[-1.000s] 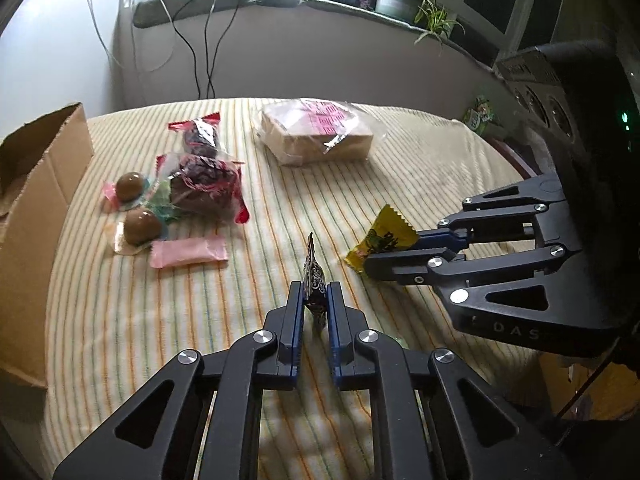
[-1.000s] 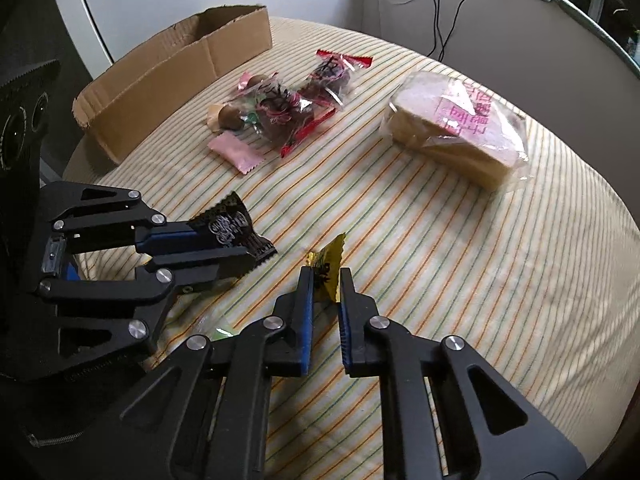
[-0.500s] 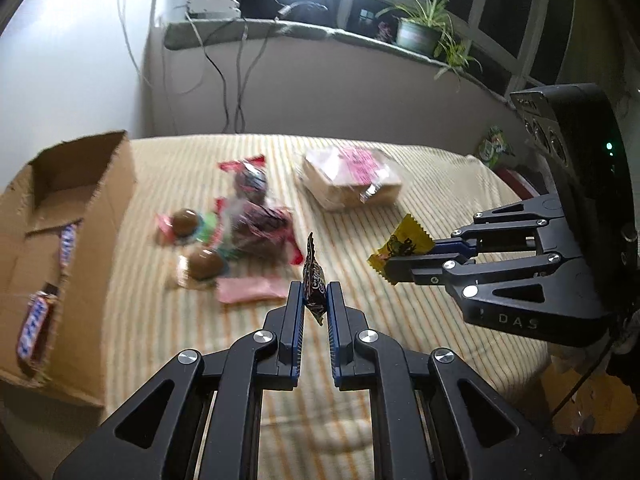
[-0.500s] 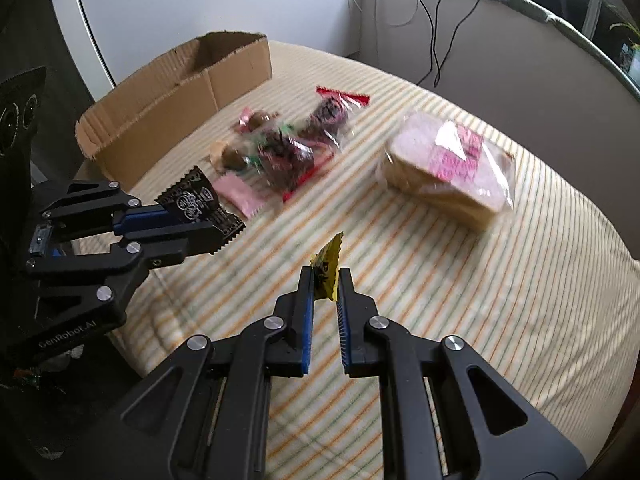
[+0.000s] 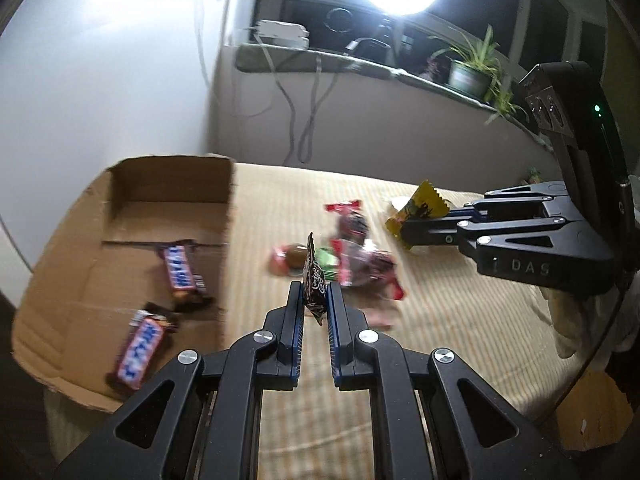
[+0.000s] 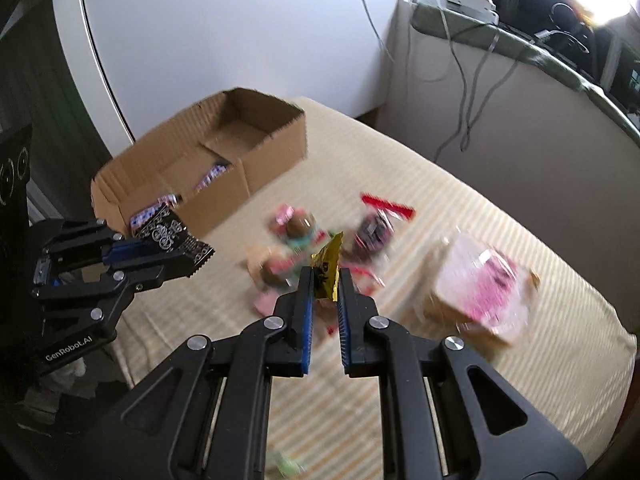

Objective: Organize snacks
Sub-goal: 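Carry both candy packets into the cardboard box and open both tools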

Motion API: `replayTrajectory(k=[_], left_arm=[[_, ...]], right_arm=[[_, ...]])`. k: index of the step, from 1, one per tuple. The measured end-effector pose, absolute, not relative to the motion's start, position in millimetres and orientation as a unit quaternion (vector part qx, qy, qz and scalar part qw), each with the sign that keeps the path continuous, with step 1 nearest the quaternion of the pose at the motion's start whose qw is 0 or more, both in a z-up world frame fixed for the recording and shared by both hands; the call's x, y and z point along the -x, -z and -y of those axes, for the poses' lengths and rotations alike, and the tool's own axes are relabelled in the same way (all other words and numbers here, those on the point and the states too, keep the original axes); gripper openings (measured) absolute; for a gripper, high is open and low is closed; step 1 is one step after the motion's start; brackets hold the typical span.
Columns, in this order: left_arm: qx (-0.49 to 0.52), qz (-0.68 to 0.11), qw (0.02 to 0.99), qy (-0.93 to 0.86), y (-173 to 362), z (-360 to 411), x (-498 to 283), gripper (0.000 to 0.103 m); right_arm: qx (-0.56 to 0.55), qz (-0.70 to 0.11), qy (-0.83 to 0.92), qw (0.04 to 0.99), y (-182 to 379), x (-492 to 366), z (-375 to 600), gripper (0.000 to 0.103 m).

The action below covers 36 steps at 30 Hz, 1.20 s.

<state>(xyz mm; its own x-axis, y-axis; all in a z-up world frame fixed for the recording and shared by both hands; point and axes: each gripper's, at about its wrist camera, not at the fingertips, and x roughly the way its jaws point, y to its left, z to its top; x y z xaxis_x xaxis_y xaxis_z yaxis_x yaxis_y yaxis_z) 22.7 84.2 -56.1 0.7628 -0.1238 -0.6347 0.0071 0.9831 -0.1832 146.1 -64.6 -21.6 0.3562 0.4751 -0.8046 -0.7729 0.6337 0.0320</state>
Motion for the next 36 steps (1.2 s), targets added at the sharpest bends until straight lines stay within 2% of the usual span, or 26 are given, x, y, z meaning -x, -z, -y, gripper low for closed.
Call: replayTrajectory(k=[16, 36], left_arm=[[0.111, -0.334, 0.935, -0.039, 52, -158, -13, 0.010], [0.132, -0.353, 0.924, -0.072, 65, -201, -20, 0.010]], right_arm=[[0.195, -0.391, -0.428, 0.791, 9, -158, -24, 0.011], [0.223, -0.408, -0.452, 0.761, 32, -182, -117, 0.011]])
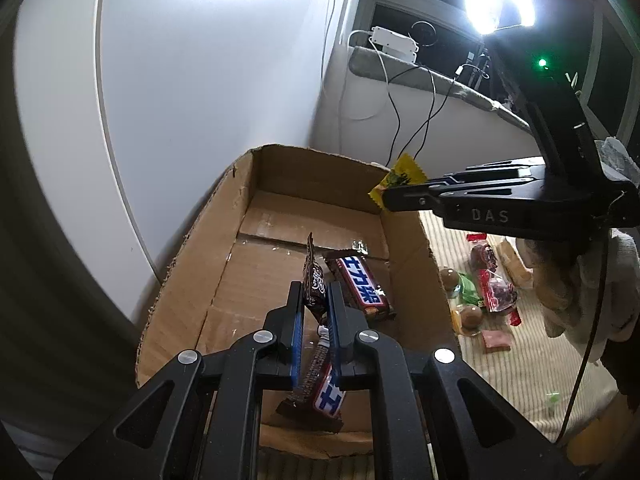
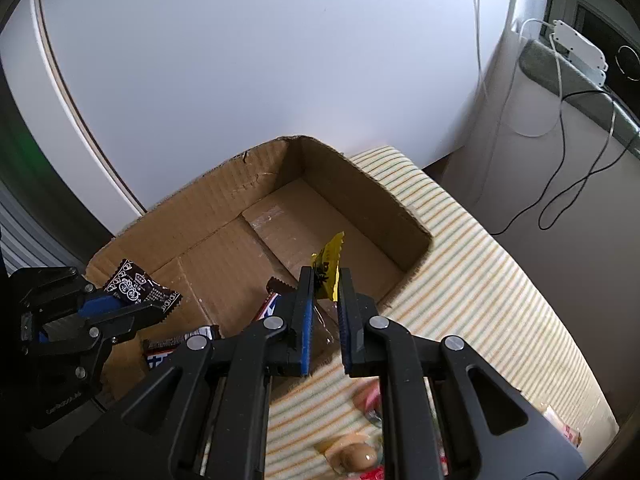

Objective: Organize snacks
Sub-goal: 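Carry both candy packets into the cardboard box and open both tools, then move both open tools back over the remaining snacks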

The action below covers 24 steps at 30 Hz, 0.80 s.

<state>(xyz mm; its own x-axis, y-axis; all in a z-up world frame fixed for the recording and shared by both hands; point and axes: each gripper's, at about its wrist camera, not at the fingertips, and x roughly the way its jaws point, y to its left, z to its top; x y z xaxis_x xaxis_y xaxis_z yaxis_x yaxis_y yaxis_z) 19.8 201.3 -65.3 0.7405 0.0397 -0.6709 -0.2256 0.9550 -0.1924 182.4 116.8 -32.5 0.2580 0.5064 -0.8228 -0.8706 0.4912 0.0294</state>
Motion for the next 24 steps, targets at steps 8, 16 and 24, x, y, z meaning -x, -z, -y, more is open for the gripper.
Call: replayTrajectory(k=[8, 16, 24], left_arm=[[0.132, -0.354, 0.923, -0.070, 65, -201, -22, 0.010], [0.133, -0.349, 0.925, -0.075, 61, -199, -18, 0.034], [0.126, -0.337, 0.930, -0.068, 48, -183, -9, 0.034]], right_arm=[[0.232, -0.411, -0.458, 0.753, 38, -180, -126, 0.011], [0.231, -0.396, -0.454, 0.764, 29, -176, -118, 0.053], [0.230, -0.381, -0.445, 0.777, 10, -167, -89, 0.064]])
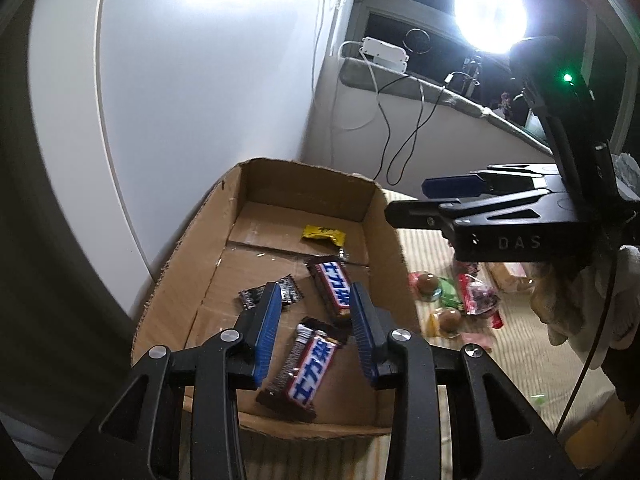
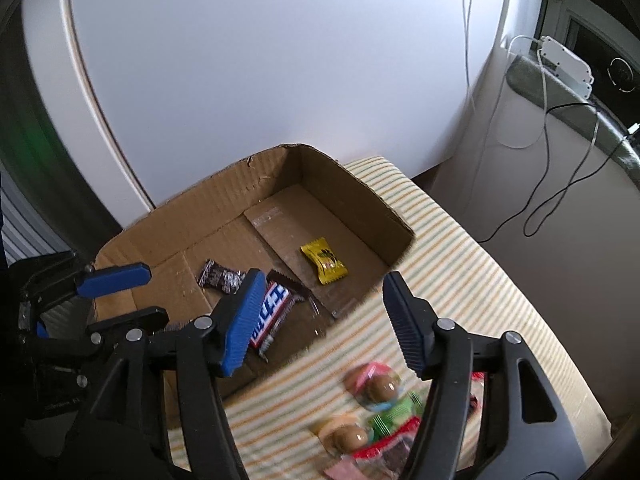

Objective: Organize snacks
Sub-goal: 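Move both open tools back over the remaining snacks, then grasp the pink candy with the left tool while the right tool grasps the green wrapped candy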

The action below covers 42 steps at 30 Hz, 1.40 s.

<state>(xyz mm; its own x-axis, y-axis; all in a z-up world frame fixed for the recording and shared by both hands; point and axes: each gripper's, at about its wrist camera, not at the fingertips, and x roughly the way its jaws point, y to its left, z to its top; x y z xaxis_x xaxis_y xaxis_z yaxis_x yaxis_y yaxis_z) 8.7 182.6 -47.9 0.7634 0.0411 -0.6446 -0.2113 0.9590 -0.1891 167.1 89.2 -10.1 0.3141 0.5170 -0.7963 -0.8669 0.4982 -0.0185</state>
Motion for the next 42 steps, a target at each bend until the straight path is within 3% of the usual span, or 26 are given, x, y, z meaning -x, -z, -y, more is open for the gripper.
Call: replayTrajectory(k=[3, 6, 17, 20, 31, 36, 42], left_arm=[[0.124, -0.334, 0.933, -0.057, 44, -173, -6, 0.034], [0.123, -0.332, 0.934, -0.046, 41, -162, -4, 0.034], [0.106, -0.340, 0.934, 0.014, 40, -103, 1, 0.034], [0.105, -0.346, 0.932, 0.029, 45, -88, -1, 0.040], [0.093, -0.396, 0.910, 0.081, 81, -36, -27, 0.040], [0.081, -0.417, 0.902, 0.075, 97, -22, -44, 0.052], [0.045, -0.426, 0.903, 0.035, 104, -11, -63, 0.054]], right_arm=[[0.229, -0.378, -0.440, 0.782, 6, -162, -74, 0.064], [0.219, -0.380, -0.437, 0.785, 3, -156, -52, 0.073], [0.207, -0.383, -0.410, 0.801, 4, -120, 42, 0.073], [0.208, -0.392, -0.400, 0.802, 13, -105, 70, 0.073], [0.188, -0.441, -0.363, 0.799, 60, -73, 136, 0.073], [0.189, -0.457, -0.360, 0.791, 80, -61, 148, 0.073], [0.207, -0.446, -0.362, 0.792, 89, -49, 143, 0.073]])
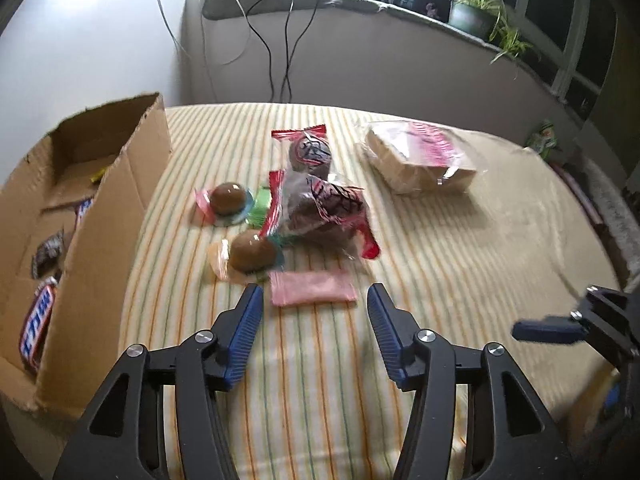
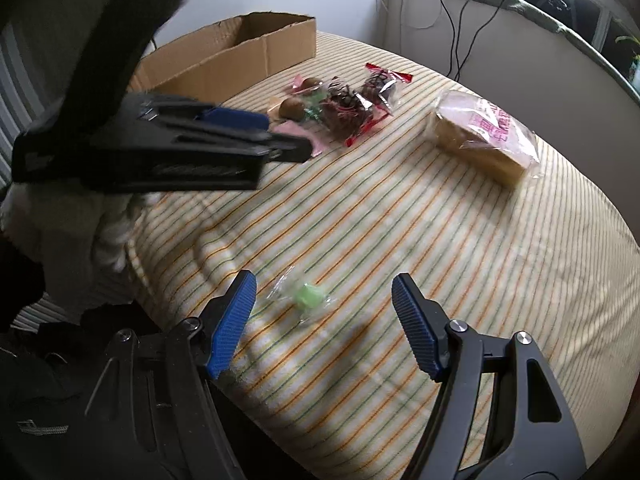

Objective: Organize snacks
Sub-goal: 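Grasp the pink candy with the left tool while the right tool grasps the green wrapped candy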

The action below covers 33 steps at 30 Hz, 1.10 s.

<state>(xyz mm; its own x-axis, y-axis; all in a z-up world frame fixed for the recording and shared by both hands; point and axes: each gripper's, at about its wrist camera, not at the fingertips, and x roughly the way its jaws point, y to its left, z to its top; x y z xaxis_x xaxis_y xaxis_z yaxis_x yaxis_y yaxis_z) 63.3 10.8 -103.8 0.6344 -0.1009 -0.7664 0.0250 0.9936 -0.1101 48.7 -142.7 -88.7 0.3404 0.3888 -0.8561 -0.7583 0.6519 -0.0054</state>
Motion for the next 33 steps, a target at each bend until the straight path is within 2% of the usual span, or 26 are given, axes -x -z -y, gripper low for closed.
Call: replayTrajectory(k=[6, 9, 13, 17, 20, 26, 27, 28, 33], left_arm=[[0.026, -0.428, 0.903, 0.022, 112, -7, -73, 0.054], [0.014, -0.422, 0.906, 0.021, 114, -5, -70, 0.049], [0.011, -0.415, 0.909, 0.021, 114, -3, -69, 0.036], [0.009, -0.412, 0.911, 0.022, 114, -1, -69, 0.033], [0.018, -0.411, 0.911, 0.027, 113, -4, -68, 0.030], [0.042, -0.407, 0.912, 0.036, 109, -12, -65, 0.028], [0.045, -0.407, 0.912, 0.037, 108, -13, -64, 0.025], [0.049, -0.405, 0.912, 0.039, 107, -14, -63, 0.018], [0.054, -0.400, 0.914, 0.040, 106, -14, -63, 0.016]], right_arm=[[0.236, -0.438, -0.358, 0.790, 100, -45, 135, 0.070], [0.231, -0.440, -0.362, 0.789, 101, -45, 137, 0.065], [0.228, -0.443, -0.363, 0.787, 102, -49, 140, 0.055], [0.230, -0.445, -0.365, 0.785, 101, -48, 142, 0.039], [0.230, -0.445, -0.364, 0.785, 101, -49, 144, 0.032], [0.221, -0.449, -0.363, 0.786, 101, -55, 145, 0.029], [0.220, -0.449, -0.361, 0.787, 100, -55, 146, 0.029], [0.218, -0.448, -0.359, 0.789, 99, -56, 146, 0.029], [0.206, -0.450, -0.354, 0.794, 96, -61, 151, 0.029]])
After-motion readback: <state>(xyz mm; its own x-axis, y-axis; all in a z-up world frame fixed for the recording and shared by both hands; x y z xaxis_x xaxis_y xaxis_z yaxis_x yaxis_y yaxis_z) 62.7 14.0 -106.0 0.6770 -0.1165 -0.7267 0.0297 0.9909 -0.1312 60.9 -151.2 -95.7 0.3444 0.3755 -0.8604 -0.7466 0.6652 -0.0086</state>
